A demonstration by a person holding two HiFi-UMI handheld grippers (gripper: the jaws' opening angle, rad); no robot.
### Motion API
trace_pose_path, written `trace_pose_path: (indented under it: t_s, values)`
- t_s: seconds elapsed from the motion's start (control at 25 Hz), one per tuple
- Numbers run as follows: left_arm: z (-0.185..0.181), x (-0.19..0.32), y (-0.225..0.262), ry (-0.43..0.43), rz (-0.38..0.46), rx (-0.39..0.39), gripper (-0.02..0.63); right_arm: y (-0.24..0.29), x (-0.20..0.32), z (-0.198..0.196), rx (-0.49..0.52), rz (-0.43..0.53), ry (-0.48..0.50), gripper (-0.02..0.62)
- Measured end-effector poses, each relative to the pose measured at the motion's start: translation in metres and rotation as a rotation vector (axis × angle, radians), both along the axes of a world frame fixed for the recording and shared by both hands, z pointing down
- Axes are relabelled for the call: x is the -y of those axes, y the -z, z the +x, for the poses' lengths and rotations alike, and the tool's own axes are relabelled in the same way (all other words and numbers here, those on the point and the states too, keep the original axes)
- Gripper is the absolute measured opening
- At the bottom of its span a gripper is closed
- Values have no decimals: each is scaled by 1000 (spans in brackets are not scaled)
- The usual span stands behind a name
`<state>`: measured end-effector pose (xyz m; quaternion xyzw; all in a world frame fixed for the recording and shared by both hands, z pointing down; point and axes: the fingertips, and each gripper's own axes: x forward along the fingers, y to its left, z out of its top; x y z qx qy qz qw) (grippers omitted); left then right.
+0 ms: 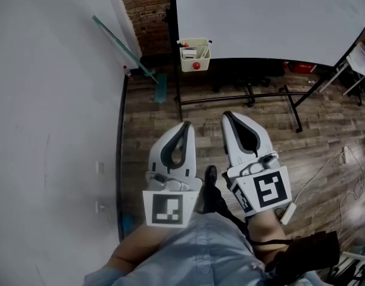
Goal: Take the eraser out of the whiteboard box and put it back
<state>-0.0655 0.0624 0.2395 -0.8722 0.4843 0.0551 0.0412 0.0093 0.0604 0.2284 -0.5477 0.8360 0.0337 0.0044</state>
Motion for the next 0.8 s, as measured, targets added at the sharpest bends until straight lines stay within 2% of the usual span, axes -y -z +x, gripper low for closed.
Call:
trace_pose_path:
  t_s: [0.48, 0.8]
  values:
    - [44, 106, 0, 64, 9, 46, 5, -5, 106, 36, 20, 6, 103, 2]
    - [70, 163, 10, 141, 23, 56, 5, -7, 174, 59, 25, -1, 185, 2]
